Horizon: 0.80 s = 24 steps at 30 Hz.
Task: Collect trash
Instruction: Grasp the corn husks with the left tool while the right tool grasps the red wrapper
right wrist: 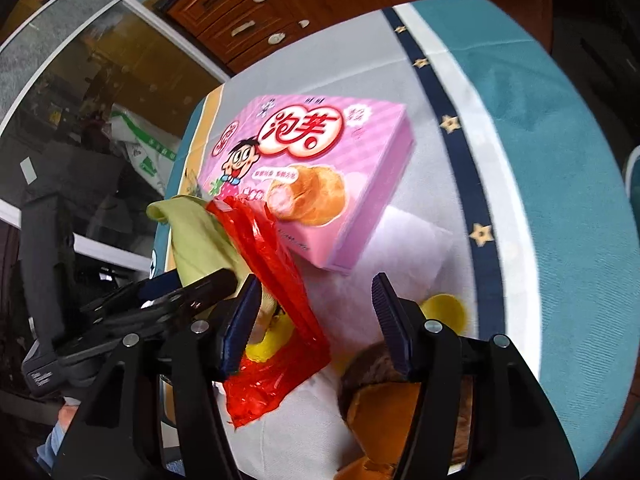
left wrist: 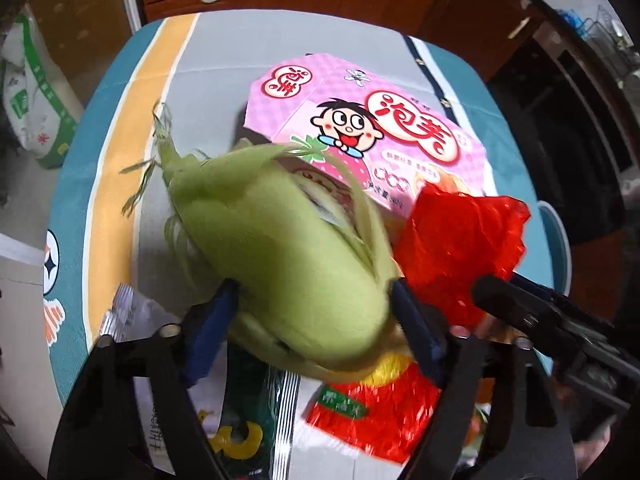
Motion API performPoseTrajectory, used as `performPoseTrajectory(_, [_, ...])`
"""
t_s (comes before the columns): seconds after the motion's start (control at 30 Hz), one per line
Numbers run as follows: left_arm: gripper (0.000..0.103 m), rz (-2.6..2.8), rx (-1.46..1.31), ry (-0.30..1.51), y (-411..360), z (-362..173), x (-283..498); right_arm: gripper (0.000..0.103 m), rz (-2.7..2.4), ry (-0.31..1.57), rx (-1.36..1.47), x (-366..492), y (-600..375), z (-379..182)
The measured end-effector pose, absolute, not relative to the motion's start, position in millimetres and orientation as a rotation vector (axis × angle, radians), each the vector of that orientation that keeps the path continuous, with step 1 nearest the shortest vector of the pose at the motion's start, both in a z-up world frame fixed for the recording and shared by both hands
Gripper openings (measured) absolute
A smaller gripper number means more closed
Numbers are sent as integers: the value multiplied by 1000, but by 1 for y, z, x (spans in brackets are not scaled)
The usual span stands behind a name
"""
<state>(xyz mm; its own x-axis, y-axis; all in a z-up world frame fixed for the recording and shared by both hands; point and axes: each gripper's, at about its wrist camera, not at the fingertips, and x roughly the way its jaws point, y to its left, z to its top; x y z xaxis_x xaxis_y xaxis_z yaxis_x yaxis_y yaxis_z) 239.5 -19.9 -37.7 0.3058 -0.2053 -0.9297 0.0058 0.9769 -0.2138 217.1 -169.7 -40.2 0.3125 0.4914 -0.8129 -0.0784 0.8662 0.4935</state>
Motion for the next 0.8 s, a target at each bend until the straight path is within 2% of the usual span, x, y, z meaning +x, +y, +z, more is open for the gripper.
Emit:
performPoseTrajectory(0.13, [69,-185,-158,1267,-15,-29,225,55,422,1217,416,216,-158,-45])
performPoseTrajectory(0.2, [74,-167,-170,1268,-16,-29,229,33,414,1195,398,215,-155,-42])
performPoseTrajectory(0.23, [76,-163,-174,1272,-18,-30,231,10,396,1188,377,215,-153,-40])
performPoseTrajectory(0.43, [90,-79,-173,1282,-35,-40,249,9,362,1127,391,201,-167,-21])
performPoseTrajectory(0.5, [90,-68,-156,1278,-40,-46,252,9,345,1114,400,197,-176,-16])
performPoseTrajectory(0.53, [84,-74,-152,1270,-40,-46,252,9,335,1111,403,195,-180,-15])
performPoseTrajectory(0.6, [52,-118,-136,1239,-42,-41,245,9,322,1112,409,194,-183,-15])
performPoseTrajectory(0.67, [39,-157,-118,1221,-40,-31,234,8,313,1112,414,192,-187,-16])
performPoseTrajectory(0.8, [31,-188,-55,1188,-29,-14,207,8,321,1087,425,188,-189,-9])
